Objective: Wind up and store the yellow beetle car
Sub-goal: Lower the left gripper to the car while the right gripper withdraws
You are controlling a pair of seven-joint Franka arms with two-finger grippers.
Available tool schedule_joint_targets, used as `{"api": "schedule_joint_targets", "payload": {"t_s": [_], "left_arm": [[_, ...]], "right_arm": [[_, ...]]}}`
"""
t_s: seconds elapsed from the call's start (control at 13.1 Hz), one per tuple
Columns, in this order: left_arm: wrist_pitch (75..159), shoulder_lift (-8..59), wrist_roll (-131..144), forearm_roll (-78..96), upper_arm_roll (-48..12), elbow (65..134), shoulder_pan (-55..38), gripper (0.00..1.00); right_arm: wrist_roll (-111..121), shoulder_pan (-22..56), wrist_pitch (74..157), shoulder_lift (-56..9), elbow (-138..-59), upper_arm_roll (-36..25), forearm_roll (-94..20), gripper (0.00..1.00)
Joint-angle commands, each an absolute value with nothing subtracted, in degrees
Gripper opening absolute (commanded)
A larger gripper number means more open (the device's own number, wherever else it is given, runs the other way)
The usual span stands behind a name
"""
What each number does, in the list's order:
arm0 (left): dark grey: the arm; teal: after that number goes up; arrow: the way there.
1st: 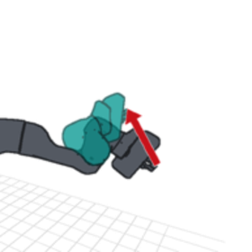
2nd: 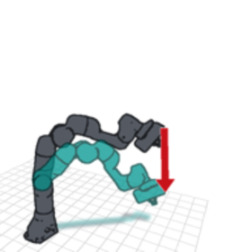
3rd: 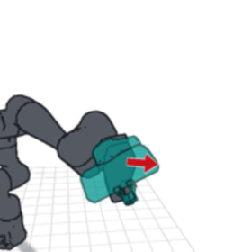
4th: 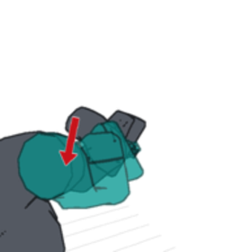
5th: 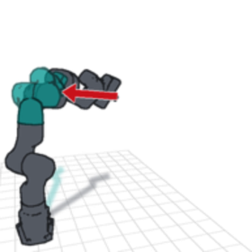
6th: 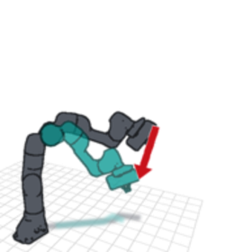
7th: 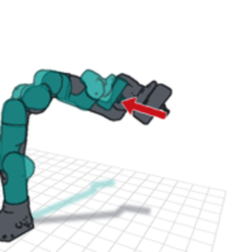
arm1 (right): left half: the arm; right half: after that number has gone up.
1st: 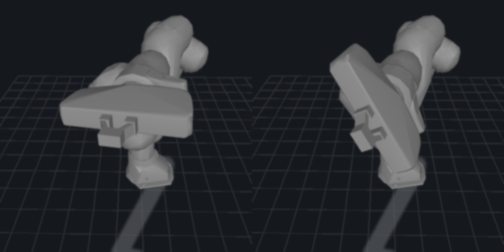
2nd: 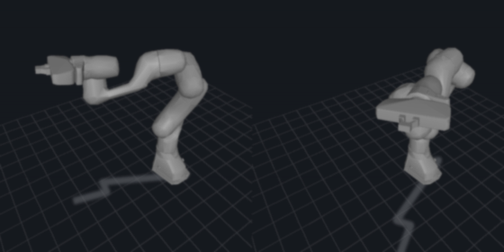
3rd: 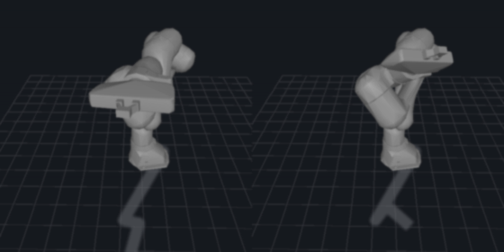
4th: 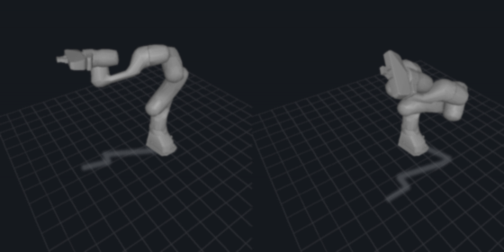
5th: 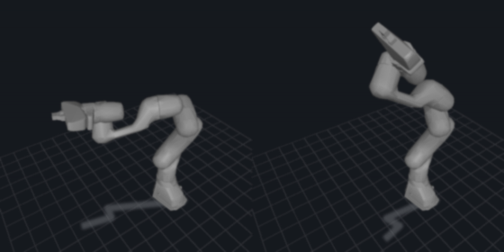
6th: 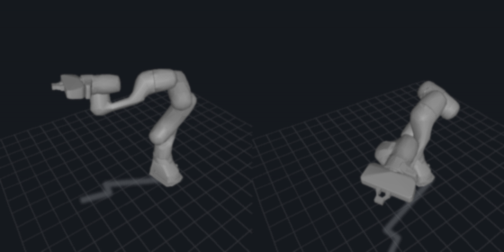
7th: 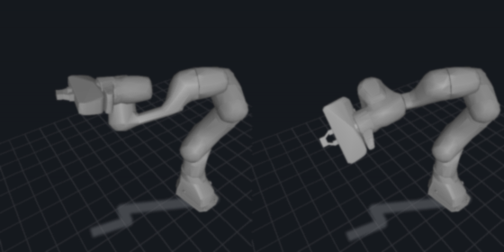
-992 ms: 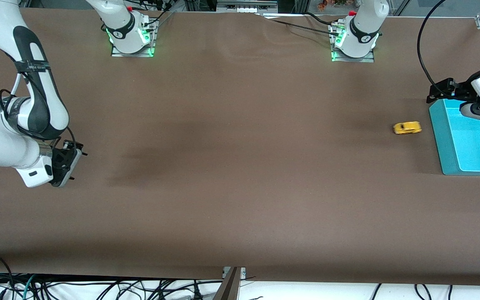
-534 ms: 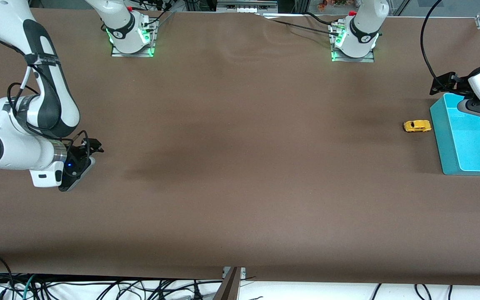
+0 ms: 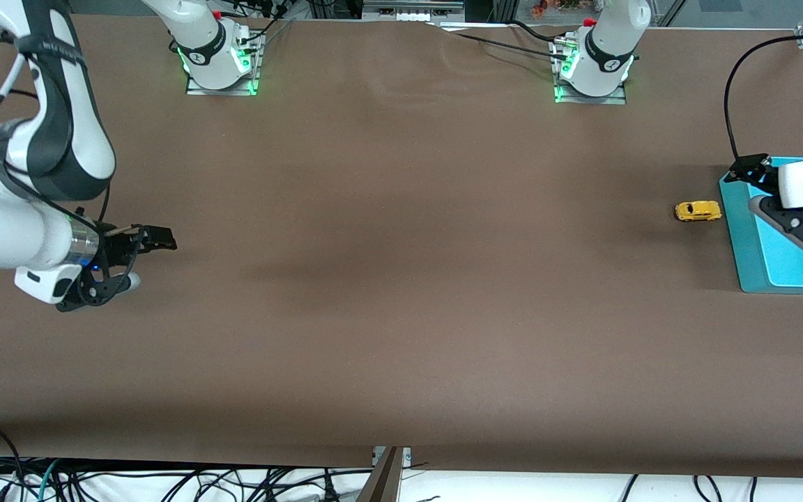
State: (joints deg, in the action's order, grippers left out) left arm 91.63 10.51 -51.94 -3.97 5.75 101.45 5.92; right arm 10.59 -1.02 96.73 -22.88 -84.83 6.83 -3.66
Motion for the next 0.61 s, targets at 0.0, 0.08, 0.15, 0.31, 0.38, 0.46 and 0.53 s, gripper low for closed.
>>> {"api": "schedule_joint_targets", "payload": {"t_s": [0.0, 0.08, 0.15, 0.31, 0.38, 0.46, 0.53], "left_arm": [[95.4, 9.8, -64.1, -6.2, 5.3, 106.1, 7.1, 1.00], [97.5, 9.7, -65.1, -6.4, 5.3, 108.3, 7.3, 1.00], [100.8, 9.4, -65.6, -6.4, 5.3, 111.2, 8.2, 1.00], [110.2, 7.5, -67.7, -6.6, 5.3, 119.3, 9.6, 1.00], [115.9, 7.0, -69.4, -6.6, 5.3, 124.1, 10.5, 1.00], [123.0, 7.0, -72.5, -6.6, 5.3, 128.2, 12.0, 1.00], [128.9, 7.6, -75.4, -6.6, 5.3, 131.9, 13.2, 1.00]], "right_arm": [[5.3, -1.1, 93.3, -18.0, -85.0, 7.7, -3.8, 1.00], [5.3, -1.1, 90.0, -17.8, -83.3, 7.4, -3.5, 1.00], [5.1, -1.1, 86.1, -17.9, -80.8, 7.4, -2.9, 1.00], [5.0, -1.3, 82.5, -17.8, -77.1, 6.9, 0.2, 1.00], [4.8, -1.3, 82.7, -16.5, -75.9, 6.1, 1.0, 1.00], [4.7, -1.4, 83.2, -15.7, -75.9, 5.5, 2.4, 1.00], [4.8, -1.4, 83.4, -14.6, -75.8, 4.8, 4.3, 1.00]]}}
